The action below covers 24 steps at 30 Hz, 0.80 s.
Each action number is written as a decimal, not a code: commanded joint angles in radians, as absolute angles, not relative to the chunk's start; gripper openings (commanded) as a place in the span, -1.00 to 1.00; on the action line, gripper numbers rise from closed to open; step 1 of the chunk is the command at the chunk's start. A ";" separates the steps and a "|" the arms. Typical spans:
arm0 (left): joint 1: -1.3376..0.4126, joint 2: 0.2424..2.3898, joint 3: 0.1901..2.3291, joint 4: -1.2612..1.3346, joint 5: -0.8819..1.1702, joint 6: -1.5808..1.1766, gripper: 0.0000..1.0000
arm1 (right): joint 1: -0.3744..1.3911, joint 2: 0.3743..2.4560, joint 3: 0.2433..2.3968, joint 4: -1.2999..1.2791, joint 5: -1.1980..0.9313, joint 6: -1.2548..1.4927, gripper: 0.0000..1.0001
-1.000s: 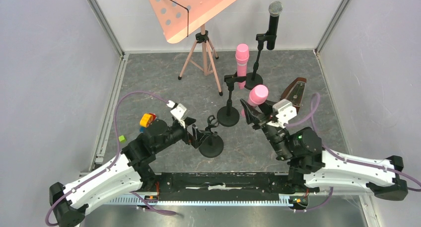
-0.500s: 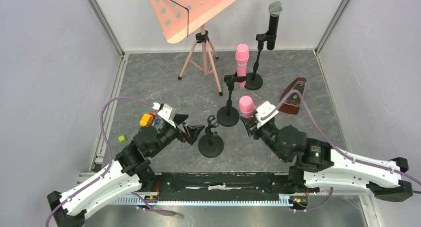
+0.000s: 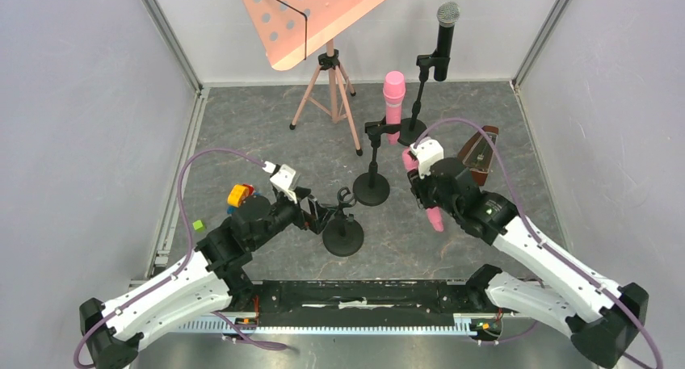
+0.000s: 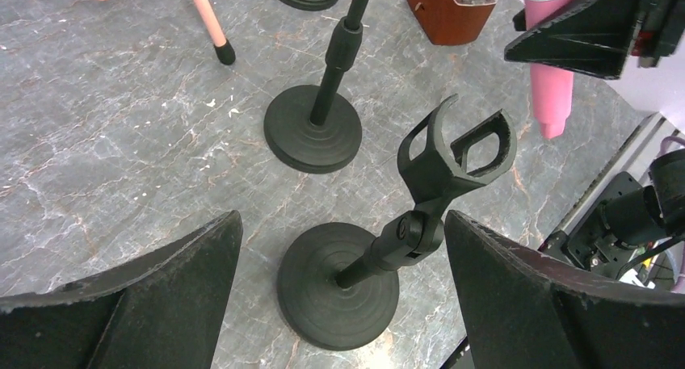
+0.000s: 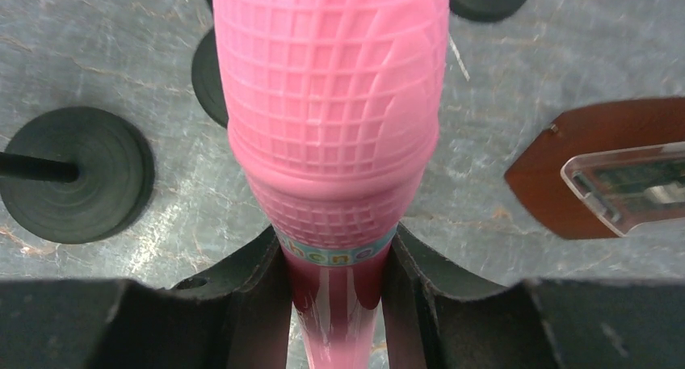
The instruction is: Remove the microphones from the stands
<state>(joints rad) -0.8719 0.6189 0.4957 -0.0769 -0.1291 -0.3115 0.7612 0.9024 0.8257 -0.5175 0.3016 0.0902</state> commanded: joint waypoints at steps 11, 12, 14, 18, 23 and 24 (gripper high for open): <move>-0.868 0.485 0.533 -0.179 -0.217 -0.221 0.99 | 0.280 1.119 0.702 -0.339 -0.156 0.148 -0.84; -0.868 0.485 0.527 -0.172 -0.212 -0.231 0.99 | 0.275 1.146 0.707 -0.331 -0.137 0.146 -0.83; -0.868 0.489 0.516 -0.159 -0.195 -0.243 0.99 | 0.275 1.194 0.723 -0.323 -0.086 0.133 -0.81; -0.868 0.503 0.507 -0.143 -0.166 -0.257 0.99 | 0.274 1.259 0.748 -0.316 0.005 0.114 -0.77; -0.868 0.530 0.507 -0.112 -0.093 -0.250 0.99 | 0.274 1.351 0.752 -0.298 0.062 0.102 -0.66; -0.868 0.535 0.508 -0.110 -0.088 -0.250 0.99 | 0.275 1.364 0.751 -0.291 0.074 0.103 -0.63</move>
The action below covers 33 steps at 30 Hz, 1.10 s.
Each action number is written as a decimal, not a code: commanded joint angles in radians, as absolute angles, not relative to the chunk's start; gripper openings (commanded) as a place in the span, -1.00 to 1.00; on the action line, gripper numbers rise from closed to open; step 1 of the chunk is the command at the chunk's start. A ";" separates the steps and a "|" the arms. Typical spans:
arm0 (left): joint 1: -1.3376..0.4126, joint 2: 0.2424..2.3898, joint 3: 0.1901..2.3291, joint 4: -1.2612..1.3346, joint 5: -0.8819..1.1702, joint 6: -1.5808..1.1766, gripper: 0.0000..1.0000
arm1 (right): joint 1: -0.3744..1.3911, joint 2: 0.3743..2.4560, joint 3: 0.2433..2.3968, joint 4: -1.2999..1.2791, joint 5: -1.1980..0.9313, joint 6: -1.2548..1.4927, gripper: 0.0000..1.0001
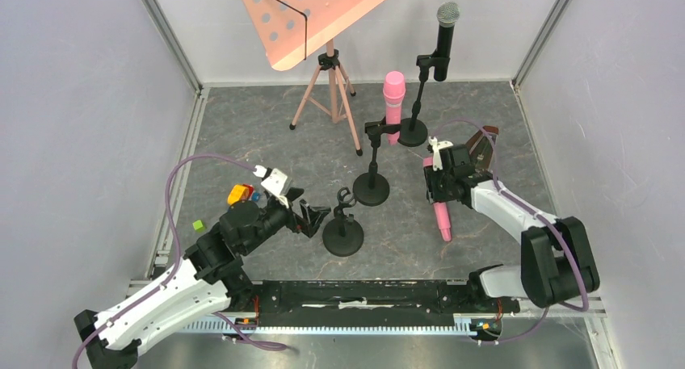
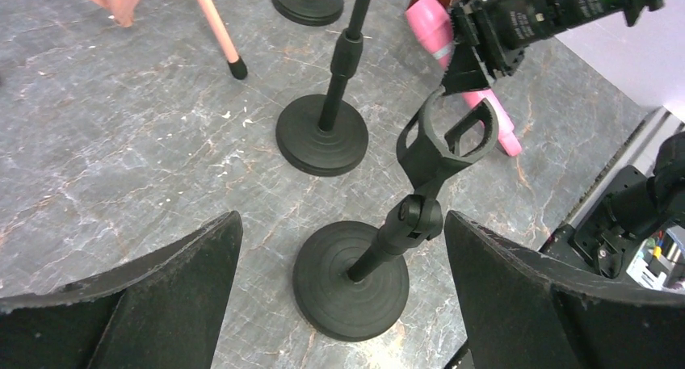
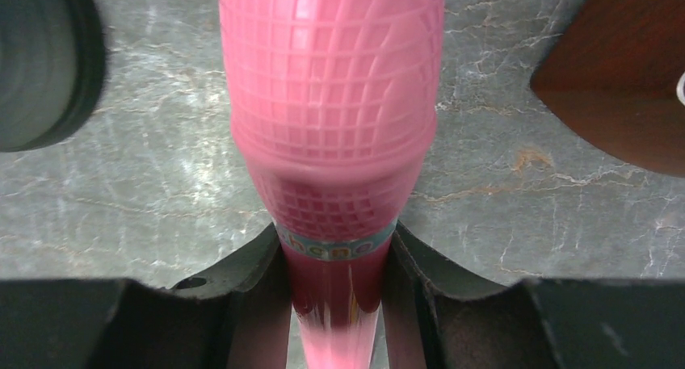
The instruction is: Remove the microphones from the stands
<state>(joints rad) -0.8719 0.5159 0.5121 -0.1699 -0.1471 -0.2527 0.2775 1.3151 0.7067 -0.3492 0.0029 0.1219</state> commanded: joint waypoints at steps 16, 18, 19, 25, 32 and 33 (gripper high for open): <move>-0.867 0.598 0.526 -0.128 0.040 -0.259 0.99 | 0.275 1.423 0.729 -0.254 0.224 0.090 -0.25; -0.868 0.605 0.523 -0.132 0.048 -0.262 0.99 | 0.274 1.430 0.729 -0.257 0.230 0.078 -0.22; -0.868 0.608 0.520 -0.131 0.052 -0.264 0.99 | 0.275 1.432 0.729 -0.258 0.235 0.075 -0.21; -0.867 0.619 0.508 -0.109 0.059 -0.265 0.99 | 0.275 1.433 0.721 -0.268 0.266 0.045 -0.05; -0.868 0.713 0.530 -0.094 0.074 -0.287 0.99 | 0.276 1.425 0.740 -0.299 0.258 0.049 0.18; -0.868 0.723 0.531 -0.087 0.078 -0.291 0.99 | 0.276 1.418 0.747 -0.308 0.251 0.049 0.18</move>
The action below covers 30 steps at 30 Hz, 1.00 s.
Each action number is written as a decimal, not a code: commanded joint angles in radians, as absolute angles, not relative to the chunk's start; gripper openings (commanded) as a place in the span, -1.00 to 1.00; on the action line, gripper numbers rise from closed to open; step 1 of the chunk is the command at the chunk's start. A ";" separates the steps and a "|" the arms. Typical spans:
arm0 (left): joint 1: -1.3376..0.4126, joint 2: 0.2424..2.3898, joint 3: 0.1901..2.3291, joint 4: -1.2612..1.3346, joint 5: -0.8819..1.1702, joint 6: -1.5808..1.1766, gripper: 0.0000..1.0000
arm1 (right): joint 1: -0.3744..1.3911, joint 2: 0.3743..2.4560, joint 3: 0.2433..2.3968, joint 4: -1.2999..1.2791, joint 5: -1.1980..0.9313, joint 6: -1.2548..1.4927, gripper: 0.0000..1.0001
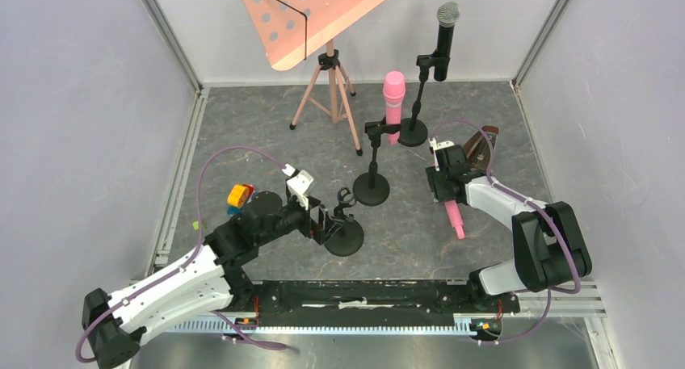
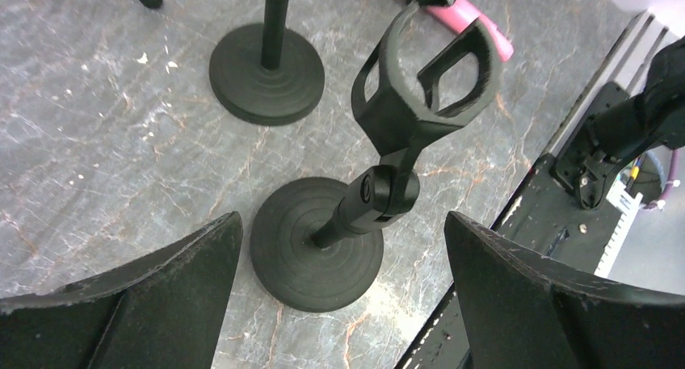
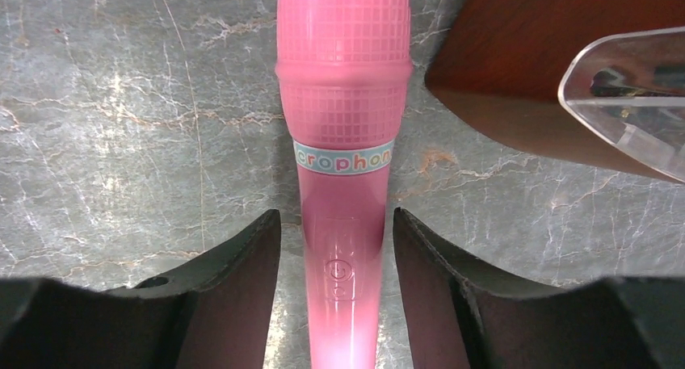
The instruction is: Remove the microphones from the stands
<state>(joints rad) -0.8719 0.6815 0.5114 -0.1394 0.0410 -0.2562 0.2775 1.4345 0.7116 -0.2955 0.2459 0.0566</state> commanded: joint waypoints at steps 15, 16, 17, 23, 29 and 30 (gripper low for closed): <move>-0.868 0.819 0.502 0.040 0.061 -0.307 0.99 | 0.320 1.012 0.654 -0.338 -0.053 0.201 0.27; -0.868 0.834 0.499 0.056 0.057 -0.305 0.99 | 0.323 0.995 0.642 -0.332 -0.076 0.212 0.26; -0.867 0.847 0.496 0.070 0.057 -0.302 0.99 | 0.324 0.975 0.627 -0.323 -0.102 0.225 0.27; -0.870 0.929 0.483 0.101 0.108 -0.297 0.85 | 0.333 0.931 0.560 -0.299 -0.200 0.286 0.28; -0.870 0.959 0.453 0.114 0.139 -0.310 0.56 | 0.340 0.920 0.534 -0.284 -0.223 0.298 0.28; -0.870 0.962 0.452 0.108 0.142 -0.309 0.56 | 0.340 0.923 0.535 -0.283 -0.230 0.297 0.28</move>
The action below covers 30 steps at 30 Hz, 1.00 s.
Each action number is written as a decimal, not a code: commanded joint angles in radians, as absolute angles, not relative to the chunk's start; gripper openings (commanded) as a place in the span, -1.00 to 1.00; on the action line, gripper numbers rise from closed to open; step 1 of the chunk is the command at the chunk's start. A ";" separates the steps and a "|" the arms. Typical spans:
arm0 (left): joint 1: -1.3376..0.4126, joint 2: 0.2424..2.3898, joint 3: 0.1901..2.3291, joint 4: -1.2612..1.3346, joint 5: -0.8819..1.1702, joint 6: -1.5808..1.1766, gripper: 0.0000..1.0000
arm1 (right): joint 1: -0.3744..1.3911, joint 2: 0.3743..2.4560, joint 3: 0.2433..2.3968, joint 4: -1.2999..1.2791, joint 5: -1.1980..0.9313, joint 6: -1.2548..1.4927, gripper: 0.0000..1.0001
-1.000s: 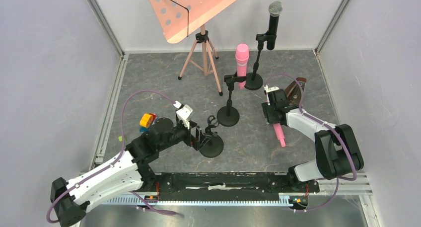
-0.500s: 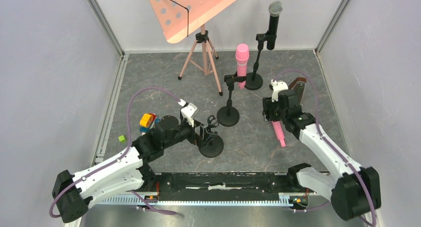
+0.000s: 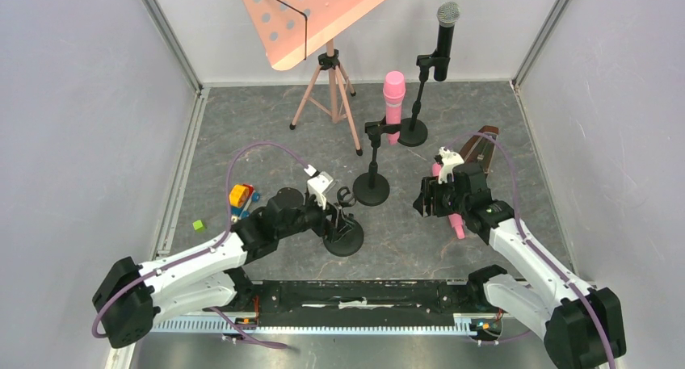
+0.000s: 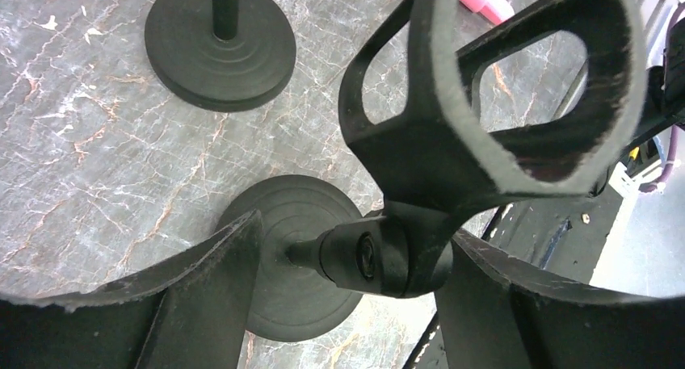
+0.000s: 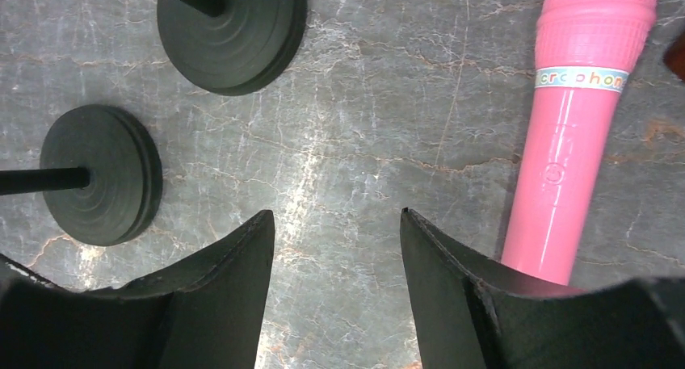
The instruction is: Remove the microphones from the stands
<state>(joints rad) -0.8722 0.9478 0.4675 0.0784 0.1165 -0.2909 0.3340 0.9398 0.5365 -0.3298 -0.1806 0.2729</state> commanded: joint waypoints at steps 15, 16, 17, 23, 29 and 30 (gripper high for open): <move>-0.882 1.050 0.324 0.382 0.016 -0.343 0.11 | 0.351 0.930 0.521 -0.265 -0.244 0.308 0.29; -0.884 1.059 0.308 0.416 0.007 -0.345 0.06 | 0.351 0.931 0.519 -0.262 -0.245 0.309 0.29; -0.885 1.068 0.291 0.451 0.004 -0.347 0.06 | 0.352 0.929 0.514 -0.261 -0.245 0.308 0.29; -0.898 1.077 0.214 0.600 -0.110 -0.328 -0.32 | 0.351 0.928 0.507 -0.262 -0.243 0.309 0.30; -0.899 1.069 0.183 0.685 -0.234 -0.285 -0.59 | 0.353 0.936 0.512 -0.262 -0.243 0.310 0.30; -0.900 1.076 0.187 0.688 -0.255 -0.282 -0.62 | 0.353 0.938 0.512 -0.262 -0.243 0.310 0.30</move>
